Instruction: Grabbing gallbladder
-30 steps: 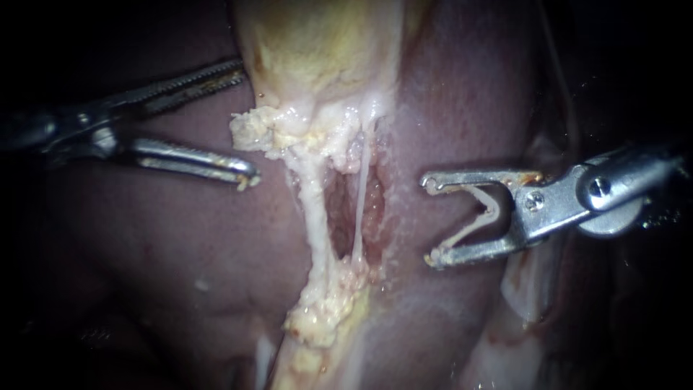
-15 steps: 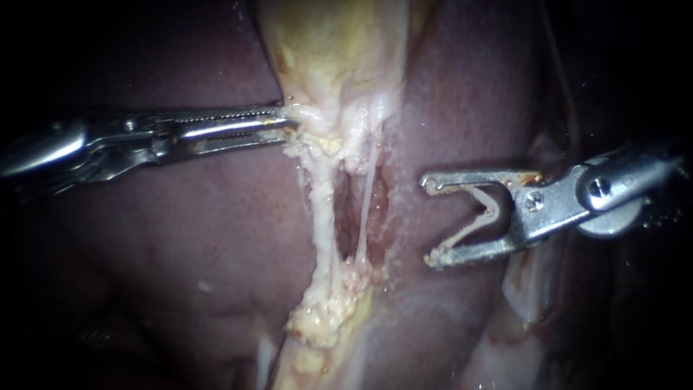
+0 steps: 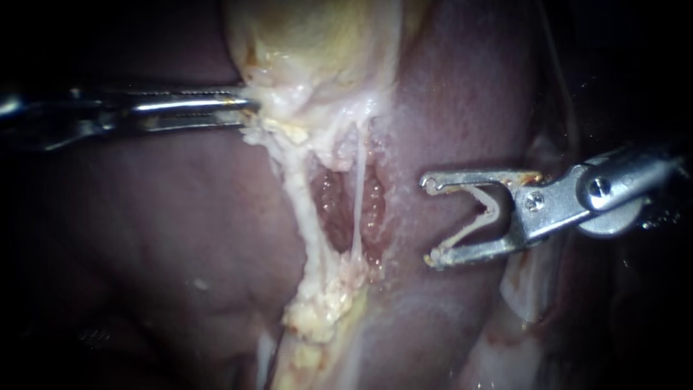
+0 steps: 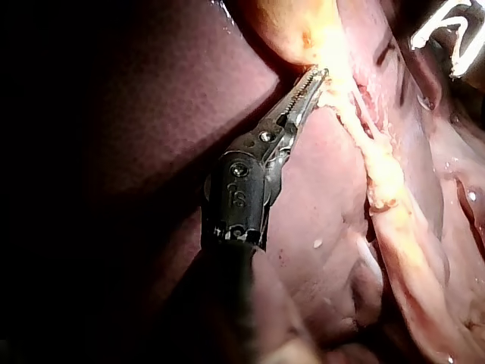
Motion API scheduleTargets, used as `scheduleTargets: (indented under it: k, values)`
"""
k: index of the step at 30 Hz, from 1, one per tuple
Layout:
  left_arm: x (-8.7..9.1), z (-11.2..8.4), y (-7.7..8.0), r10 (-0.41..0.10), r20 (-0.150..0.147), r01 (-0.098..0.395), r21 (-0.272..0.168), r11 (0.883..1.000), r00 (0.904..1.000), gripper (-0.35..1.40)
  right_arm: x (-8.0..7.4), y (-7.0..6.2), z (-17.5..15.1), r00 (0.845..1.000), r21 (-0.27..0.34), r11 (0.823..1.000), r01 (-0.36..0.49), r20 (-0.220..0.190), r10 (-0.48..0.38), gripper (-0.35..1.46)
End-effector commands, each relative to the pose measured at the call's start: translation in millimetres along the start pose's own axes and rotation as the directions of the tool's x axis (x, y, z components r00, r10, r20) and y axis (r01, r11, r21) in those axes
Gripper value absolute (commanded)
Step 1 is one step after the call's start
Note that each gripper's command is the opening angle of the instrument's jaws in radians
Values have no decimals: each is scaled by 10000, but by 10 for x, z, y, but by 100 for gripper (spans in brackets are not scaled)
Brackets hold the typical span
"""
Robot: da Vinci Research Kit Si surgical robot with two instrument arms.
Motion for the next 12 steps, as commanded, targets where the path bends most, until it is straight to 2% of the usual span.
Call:
scheduleTargets:
  k: [1, 4, 12]
  values:
    - [5, -6, -2, 50, -81, -50, -8, 10000, 10000, -35, 0, 0, 0, 10000, -6, 10000, -4, 0, 4, 50]
    - [5, -10, -3, 49, -74, -48, 44, 10000, 10000, -35, 0, 1, 0, 10000, -9, 10000, -6, 1, 6, 50]
    - [0, -4, -1, 77, -83, -77, 101, 9999, 9999, -35, 0, 1, 0, 10000, -8, 10000, -6, 0, 6, 50]
